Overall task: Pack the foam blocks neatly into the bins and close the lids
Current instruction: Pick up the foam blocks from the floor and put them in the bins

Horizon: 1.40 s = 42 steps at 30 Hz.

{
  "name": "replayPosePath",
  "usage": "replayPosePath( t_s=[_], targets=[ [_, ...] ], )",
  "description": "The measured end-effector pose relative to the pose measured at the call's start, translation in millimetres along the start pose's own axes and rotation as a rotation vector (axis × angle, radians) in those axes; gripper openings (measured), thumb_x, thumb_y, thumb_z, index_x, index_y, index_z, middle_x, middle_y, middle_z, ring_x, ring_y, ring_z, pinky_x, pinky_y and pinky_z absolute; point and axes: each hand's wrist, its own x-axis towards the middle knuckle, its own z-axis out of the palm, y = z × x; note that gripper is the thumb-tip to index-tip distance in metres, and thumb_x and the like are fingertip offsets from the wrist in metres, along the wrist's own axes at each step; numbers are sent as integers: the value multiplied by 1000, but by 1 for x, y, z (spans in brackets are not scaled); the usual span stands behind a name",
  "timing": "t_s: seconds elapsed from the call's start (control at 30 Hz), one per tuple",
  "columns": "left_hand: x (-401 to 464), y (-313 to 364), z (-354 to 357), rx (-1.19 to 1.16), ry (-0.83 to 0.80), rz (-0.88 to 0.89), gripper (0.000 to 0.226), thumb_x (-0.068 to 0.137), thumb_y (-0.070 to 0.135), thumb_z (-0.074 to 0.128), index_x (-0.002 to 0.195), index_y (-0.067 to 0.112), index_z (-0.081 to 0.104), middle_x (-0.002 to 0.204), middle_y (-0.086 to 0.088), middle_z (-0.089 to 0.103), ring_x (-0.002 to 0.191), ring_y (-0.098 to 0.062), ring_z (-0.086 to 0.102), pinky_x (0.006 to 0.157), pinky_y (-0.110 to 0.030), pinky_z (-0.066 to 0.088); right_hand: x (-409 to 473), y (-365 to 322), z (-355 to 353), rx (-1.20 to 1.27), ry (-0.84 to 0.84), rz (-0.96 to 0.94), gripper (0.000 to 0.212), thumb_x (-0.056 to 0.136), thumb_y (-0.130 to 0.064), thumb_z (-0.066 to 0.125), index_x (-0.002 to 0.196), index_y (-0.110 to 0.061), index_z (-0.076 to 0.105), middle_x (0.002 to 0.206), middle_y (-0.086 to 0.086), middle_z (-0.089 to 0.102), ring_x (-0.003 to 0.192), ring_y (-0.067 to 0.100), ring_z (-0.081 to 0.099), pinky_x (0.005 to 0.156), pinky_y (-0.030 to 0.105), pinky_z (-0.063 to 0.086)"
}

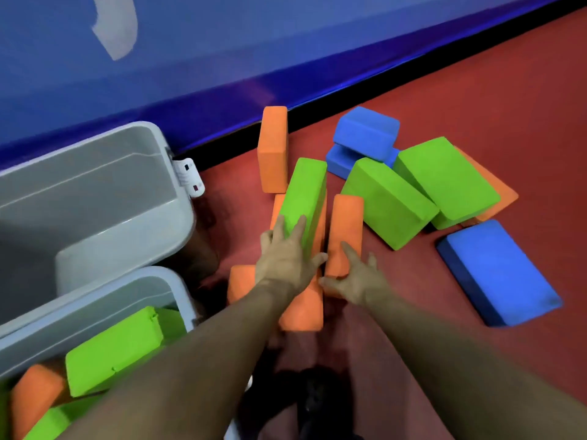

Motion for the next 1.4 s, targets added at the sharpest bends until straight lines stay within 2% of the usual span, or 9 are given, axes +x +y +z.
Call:
replayPosePath(
  t_s=[0.17, 0.27, 0.37, 0.5, 0.87, 1.17, 1.23, 1.33, 1.4],
  targets=[
    [12, -13, 21, 125, 181, -94, 83, 90, 52, 67, 159, 41, 21, 167, -21, 6, 141, -41, 23, 118, -44, 26, 4, 9, 28, 74, 123, 15, 112, 74, -70, 72, 153, -51, -4, 155, 21, 29, 130, 43, 51, 105, 46, 43],
    [16, -25, 24, 116, 216, -43, 74, 94, 43, 64, 157, 45, 26, 161, -24, 21, 135, -40, 36, 116, -43, 29, 5, 8, 37, 101, 186, 9, 110, 74, -70, 72, 153, -51, -3, 137, 15, 45, 121, 43, 57, 99, 47, 45],
    [18, -26, 20, 61, 211, -11, 68, 95, 39, 65, 153, 45, 32, 148, -14, 36, 123, -36, 46, 107, -44, 38, 3, 5, 42, 182, 207, 5, 102, 80, -64, 70, 152, -53, -1, 128, 14, 45, 114, 46, 59, 97, 50, 47],
    [3, -14, 4, -121, 250, 0, 60, 96, 35, 65, 151, 40, 41, 145, -14, 38, 126, -36, 40, 110, -42, 35, -14, 6, 34, 233, 268, 4, 90, 88, -60, 61, 153, -55, -1, 123, 12, 41, 108, 45, 60, 97, 50, 51],
    [-117, -8, -132, -364, 451, 25, 63, 92, 38, 72, 150, 29, 49, 139, -18, 50, 132, -32, 45, 118, -41, 33, -153, -42, -50, 296, 375, -158, 88, 93, -53, 62, 158, -49, 3, 137, 23, 39, 126, 43, 52, 106, 40, 41],
    [-279, -116, -252, -489, 663, -180, 64, 87, 44, 75, 145, 29, 52, 132, -16, 61, 125, -32, 57, 109, -44, 44, -275, -141, -53, 258, 304, -362, 85, 91, -57, 61, 158, -46, 10, 147, 25, 39, 133, 39, 47, 110, 36, 37],
    [-317, -143, -266, -559, 726, -226, 69, 80, 53, 73, 143, 30, 53, 128, -11, 66, 120, -27, 62, 106, -43, 48, -295, -164, -41, 306, 268, -397, 82, 91, -55, 61, 159, -42, 15, 149, 23, 40, 135, 37, 46, 111, 35, 36],
    [-368, -182, -276, -711, 778, -280, 67, 83, 42, 78, 142, 21, 55, 127, -5, 68, 112, -19, 66, 102, -38, 51, -326, -189, -11, 422, 220, -482, 82, 90, -53, 63, 159, -35, 23, 151, 19, 45, 141, 32, 41, 117, 38, 33],
    [-393, -214, -272, -805, 819, -324, 69, 77, 47, 78, 139, 24, 56, 127, -4, 69, 111, -20, 67, 102, -45, 53, -342, -193, 15, 496, 179, -529, 82, 88, -55, 64, 157, -33, 27, 147, 10, 52, 139, 28, 44, 117, 42, 35]
  ],
)
